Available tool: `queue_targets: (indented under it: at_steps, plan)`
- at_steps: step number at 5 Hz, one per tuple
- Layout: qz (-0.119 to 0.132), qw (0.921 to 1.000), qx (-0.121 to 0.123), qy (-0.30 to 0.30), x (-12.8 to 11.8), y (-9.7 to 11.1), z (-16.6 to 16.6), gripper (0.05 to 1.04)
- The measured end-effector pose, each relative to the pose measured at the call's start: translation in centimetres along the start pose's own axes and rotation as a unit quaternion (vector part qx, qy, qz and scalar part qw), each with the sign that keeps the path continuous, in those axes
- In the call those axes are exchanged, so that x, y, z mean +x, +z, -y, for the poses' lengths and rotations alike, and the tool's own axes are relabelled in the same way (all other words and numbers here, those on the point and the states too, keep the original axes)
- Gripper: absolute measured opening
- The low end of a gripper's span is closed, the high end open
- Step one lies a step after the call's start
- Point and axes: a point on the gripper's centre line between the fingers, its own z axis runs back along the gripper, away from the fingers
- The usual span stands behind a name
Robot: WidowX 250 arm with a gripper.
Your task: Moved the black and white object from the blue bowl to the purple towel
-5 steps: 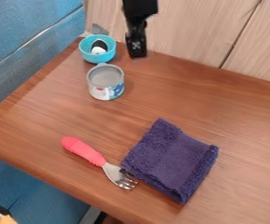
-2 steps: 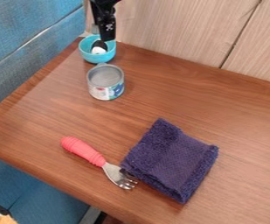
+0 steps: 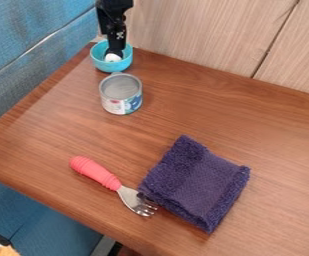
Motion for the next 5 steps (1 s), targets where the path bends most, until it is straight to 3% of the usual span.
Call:
queue_targets:
  at_steps: [1, 3, 4, 5]
  plan:
    - [-0.023, 0.9997, -0.003, -0.008, -0.4, -0.7, -0.1, 0.999]
    - [-0.034, 0.9992, -0.019, -0.008, -0.4, -2.3, 0.3, 0.953]
    - [-0.040, 0.9990, -0.017, -0.009, -0.5, -2.3, 0.3, 0.687]
    - [-0.041, 0.9990, -0.017, -0.008, -0.5, -2.3, 0.3, 0.550]
